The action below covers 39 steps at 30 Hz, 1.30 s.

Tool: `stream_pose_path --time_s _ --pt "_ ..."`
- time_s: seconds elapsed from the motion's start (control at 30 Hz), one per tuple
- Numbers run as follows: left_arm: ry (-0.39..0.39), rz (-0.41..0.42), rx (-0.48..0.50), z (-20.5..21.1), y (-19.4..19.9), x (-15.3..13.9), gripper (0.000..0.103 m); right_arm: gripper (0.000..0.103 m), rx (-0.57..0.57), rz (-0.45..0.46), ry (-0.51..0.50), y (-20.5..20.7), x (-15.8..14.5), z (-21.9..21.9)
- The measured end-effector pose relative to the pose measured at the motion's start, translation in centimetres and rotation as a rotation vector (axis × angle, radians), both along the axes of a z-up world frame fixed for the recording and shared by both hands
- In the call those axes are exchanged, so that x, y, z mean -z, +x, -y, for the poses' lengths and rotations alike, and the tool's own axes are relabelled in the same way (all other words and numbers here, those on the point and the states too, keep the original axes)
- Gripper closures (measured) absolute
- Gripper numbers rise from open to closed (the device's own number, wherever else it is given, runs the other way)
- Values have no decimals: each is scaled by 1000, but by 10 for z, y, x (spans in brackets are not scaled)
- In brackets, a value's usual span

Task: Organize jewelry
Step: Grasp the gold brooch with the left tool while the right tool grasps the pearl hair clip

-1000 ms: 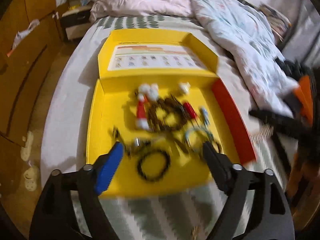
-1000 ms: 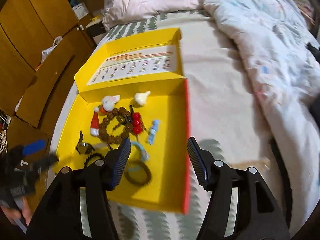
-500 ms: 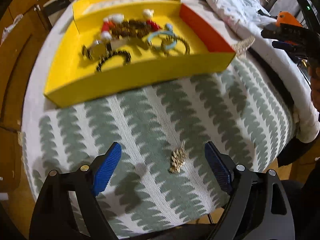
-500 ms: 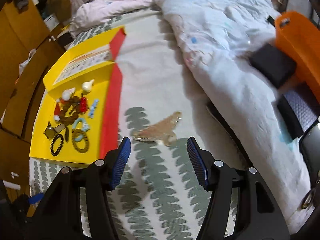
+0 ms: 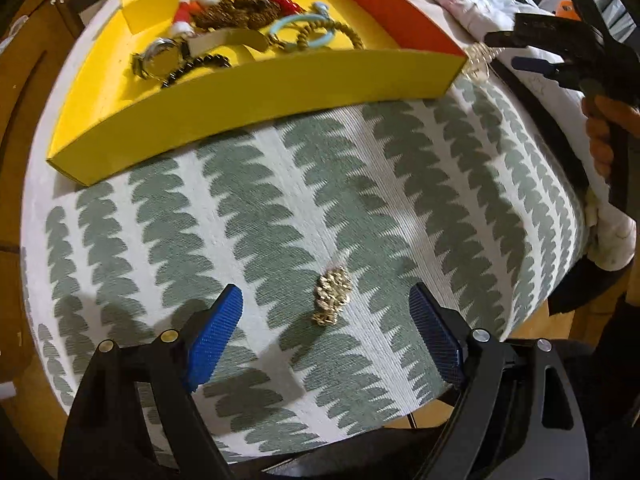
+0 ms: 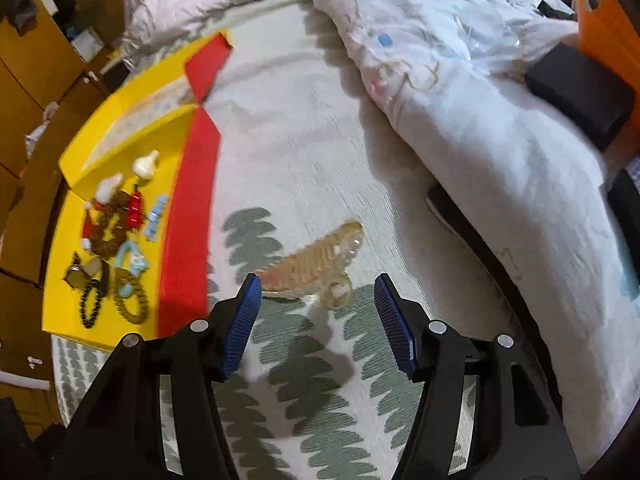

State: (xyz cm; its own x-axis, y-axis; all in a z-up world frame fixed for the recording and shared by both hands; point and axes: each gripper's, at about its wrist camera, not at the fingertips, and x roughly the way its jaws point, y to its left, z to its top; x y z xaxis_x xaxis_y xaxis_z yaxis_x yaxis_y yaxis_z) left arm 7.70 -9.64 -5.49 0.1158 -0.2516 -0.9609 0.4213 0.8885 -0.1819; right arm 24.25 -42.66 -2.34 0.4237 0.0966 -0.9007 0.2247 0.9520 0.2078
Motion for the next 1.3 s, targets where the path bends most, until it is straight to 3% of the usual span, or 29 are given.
stream_pose_path --time_s 0.3,0.33,0.4,0.47,0.57,0.93,1.13,1.2,1.3 --pt "36 -22 13 9 -1 17 21 41 21 3 72 6 18 14" --pt "41 -19 10 10 -1 19 23 41 21 8 80 6 19 15" --pt "52 -17 -5 9 2 22 40 41 14 10 86 8 20 14" --pt "49 -37 -10 9 3 25 51 41 7 21 91 9 21 15" --pt "31 -71 -21 8 5 29 53 41 7 17 103 11 23 19" --pt "46 -71 12 33 -5 43 62 41 46 28 131 14 29 29" --pt "47 -74 6 30 -7 46 77 41 40 14 174 17 35 28" --pt "49 -73 6 28 -8 48 79 45 44 19 184 18 35 27" --pt "51 -67 13 29 -11 48 79 62 22 19 203 20 33 22"
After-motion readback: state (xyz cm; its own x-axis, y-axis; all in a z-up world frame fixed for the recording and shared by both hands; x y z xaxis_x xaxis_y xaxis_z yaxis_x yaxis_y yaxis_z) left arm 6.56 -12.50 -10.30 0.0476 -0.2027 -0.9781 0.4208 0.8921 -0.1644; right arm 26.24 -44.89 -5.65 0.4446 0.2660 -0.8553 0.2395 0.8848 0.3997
